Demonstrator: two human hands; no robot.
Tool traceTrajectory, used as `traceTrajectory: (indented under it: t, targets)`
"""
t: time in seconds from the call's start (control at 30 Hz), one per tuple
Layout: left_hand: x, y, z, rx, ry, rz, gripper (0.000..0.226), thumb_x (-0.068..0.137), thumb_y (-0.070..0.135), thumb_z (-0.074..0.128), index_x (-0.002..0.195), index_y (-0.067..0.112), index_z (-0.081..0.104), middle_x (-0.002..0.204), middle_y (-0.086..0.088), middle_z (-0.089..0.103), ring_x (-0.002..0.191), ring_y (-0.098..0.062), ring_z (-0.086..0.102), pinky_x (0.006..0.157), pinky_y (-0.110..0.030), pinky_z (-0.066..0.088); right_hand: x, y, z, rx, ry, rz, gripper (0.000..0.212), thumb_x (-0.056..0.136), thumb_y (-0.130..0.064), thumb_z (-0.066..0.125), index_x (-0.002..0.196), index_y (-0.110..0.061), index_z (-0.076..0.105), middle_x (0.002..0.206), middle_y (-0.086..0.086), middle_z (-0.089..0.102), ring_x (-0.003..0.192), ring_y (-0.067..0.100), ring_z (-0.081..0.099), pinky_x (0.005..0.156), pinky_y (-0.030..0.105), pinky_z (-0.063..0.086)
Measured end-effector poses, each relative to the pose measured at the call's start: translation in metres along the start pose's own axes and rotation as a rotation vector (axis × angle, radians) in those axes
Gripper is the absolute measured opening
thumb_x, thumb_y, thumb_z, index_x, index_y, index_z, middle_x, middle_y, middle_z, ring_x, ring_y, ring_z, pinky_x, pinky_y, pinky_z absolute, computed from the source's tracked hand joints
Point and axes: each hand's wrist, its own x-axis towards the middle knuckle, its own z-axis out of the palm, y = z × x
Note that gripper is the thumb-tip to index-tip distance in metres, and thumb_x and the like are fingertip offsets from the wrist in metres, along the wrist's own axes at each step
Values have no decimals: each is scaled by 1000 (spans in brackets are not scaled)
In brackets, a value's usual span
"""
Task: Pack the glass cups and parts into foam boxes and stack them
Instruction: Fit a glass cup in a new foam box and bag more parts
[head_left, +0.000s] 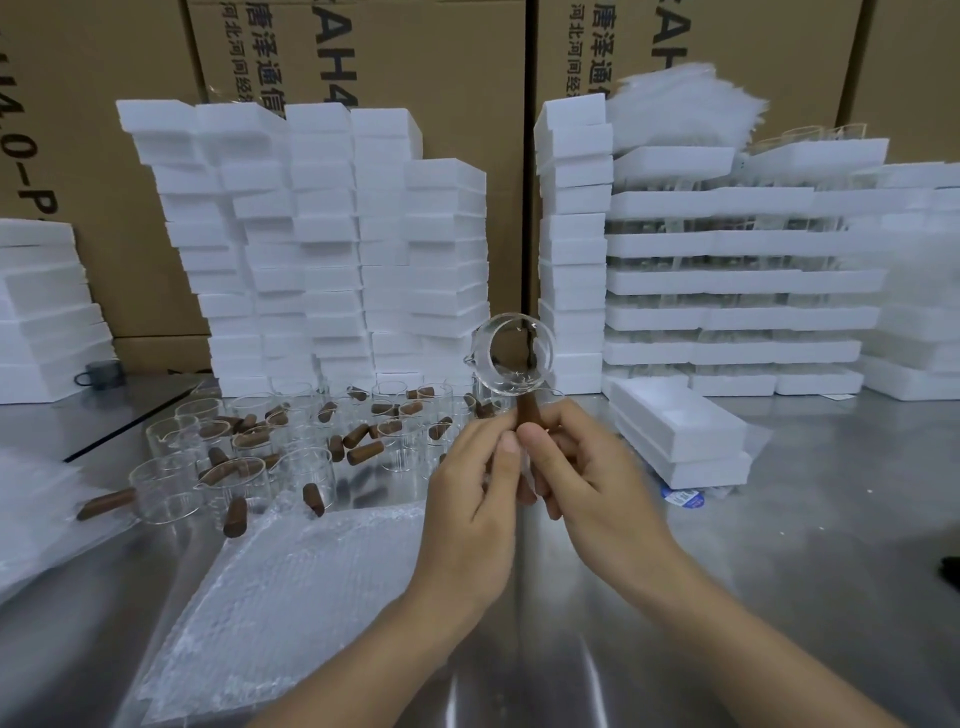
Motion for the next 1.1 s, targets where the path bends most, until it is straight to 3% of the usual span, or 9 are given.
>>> traceTrajectory:
  t: [0.07, 0.27, 0.37, 0.47, 0.6, 0.73, 0.87, 1.0, 1.1]
  targets:
    - [-1, 2, 0, -45, 23, -30, 32, 114, 39, 40, 117, 33, 71, 96, -2, 68, 82, -22, 65, 73, -22, 47, -1, 1, 1, -19, -17, 12, 14, 106, -43, 58, 99, -33, 65, 66, 3, 59, 65, 36, 56, 55, 47, 44]
    - [1, 3, -1, -84, 40, -26, 41, 112, 40, 44, 100, 10, 69, 94, -9, 65, 86, -26, 63, 75, -39, 51, -4, 2, 7, 33, -69, 19, 18, 106, -44, 55, 102, -30, 66, 70, -4, 61, 62, 13, 51, 52, 30, 43]
    - [1, 8, -1, -182, 64, -79, 35, 111, 40, 52, 111, 14, 76, 104, -11, 68, 82, -7, 64, 63, -15, 49, -4, 2, 8, 38, -65, 43, 21, 109, -36, 54, 99, -23, 66, 69, -6, 60, 60, 10, 51, 52, 26, 42]
    - [4, 11, -2, -277, 102, -188, 25, 107, 28, 59, 106, 16, 81, 104, -5, 77, 79, -2, 67, 59, -10, 48, -5, 0, 8, 48, -75, 99, 27, 110, -36, 53, 92, -23, 68, 65, -7, 57, 56, 12, 52, 52, 19, 41]
    - [8, 13, -6, -495, 92, -400, 25, 106, 18, 62, 98, 1, 78, 73, -7, 68, 44, -13, 58, 39, -20, 47, -3, -2, 11, 208, -121, 311, 29, 104, -41, 54, 86, -31, 74, 67, 2, 63, 52, 16, 56, 45, 23, 37]
    - [10, 8, -7, -501, 62, -494, 29, 107, 33, 62, 100, 15, 84, 88, -7, 79, 65, -15, 72, 44, -26, 53, -1, -2, 12, 518, -242, 578, 35, 105, -44, 56, 94, -22, 80, 78, 8, 68, 58, 17, 61, 46, 25, 40]
    - [12, 8, -8, -509, 0, -436, 32, 109, 39, 56, 111, 24, 84, 84, -8, 75, 63, -17, 66, 52, -29, 57, -2, -2, 10, 522, -141, 442, 29, 95, -49, 69, 87, -24, 80, 76, 2, 67, 58, 11, 57, 49, 21, 40]
    - [14, 9, -7, -567, -56, -401, 37, 103, 45, 60, 115, 18, 82, 90, -22, 70, 65, -28, 65, 59, -32, 58, -1, 0, 12, 341, 42, 256, 32, 91, -41, 80, 74, -19, 66, 63, 5, 56, 50, 13, 48, 46, 19, 37]
    - [12, 6, -7, -584, -108, -416, 41, 99, 48, 61, 117, 17, 80, 97, -19, 76, 70, -28, 66, 64, -33, 57, 0, -1, 12, 312, 68, 247, 33, 91, -32, 79, 77, -8, 62, 61, 7, 53, 47, 13, 48, 44, 18, 37]
